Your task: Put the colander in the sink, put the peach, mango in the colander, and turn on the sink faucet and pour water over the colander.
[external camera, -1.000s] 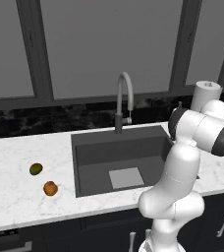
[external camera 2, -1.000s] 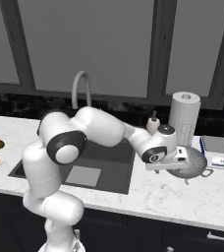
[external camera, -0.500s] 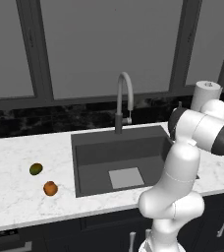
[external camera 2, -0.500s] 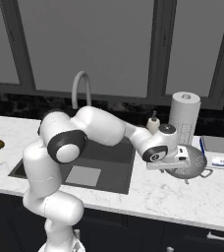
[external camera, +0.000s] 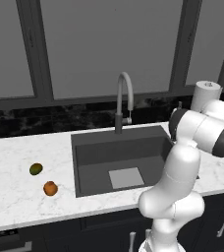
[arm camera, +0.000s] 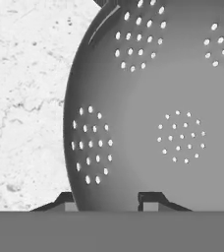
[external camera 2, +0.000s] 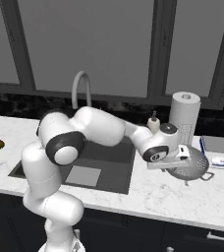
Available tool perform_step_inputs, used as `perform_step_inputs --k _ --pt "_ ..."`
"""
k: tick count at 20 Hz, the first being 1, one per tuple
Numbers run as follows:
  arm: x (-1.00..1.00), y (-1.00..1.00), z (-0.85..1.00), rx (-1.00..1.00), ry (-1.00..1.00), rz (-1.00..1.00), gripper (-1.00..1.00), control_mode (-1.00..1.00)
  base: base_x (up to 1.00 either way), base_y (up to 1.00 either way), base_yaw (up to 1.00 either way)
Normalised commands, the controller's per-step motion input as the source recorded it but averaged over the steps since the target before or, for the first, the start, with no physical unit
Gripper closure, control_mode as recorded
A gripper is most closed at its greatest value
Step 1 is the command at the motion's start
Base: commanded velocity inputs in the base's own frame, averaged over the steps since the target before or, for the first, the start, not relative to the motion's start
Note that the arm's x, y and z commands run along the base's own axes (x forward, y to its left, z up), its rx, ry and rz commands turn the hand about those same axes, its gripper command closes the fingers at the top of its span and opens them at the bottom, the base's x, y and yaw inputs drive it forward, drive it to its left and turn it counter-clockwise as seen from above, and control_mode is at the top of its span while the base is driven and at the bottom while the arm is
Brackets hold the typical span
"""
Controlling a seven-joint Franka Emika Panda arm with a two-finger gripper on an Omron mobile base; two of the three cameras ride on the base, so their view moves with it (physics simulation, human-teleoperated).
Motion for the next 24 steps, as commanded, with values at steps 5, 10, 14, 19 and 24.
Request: perform_step_inputs --k 5,10,14,19,24 --pt "-0.59 0.02 0.49 0.0 -0.13 0.1 1.0 -1.0 0.0 0.0 0.0" --pt "-0.36 0.21 0.6 -0.01 -0.08 0.16 1.0 -1.0 0.0 0.0 0.0" --pt "-0.01 0.57 0.54 -0.01 -0.16 0.26 1.0 -1.0 0.0 0.0 0.0" --pt "-0.03 0.73 0.39 -0.01 -0.03 0.38 1.0 -1.0 0.0 0.0 0.0" --pt "-0.07 0.93 0.25 -0.03 0.0 0.49 1.0 -1.0 0.0 0.0 0.0"
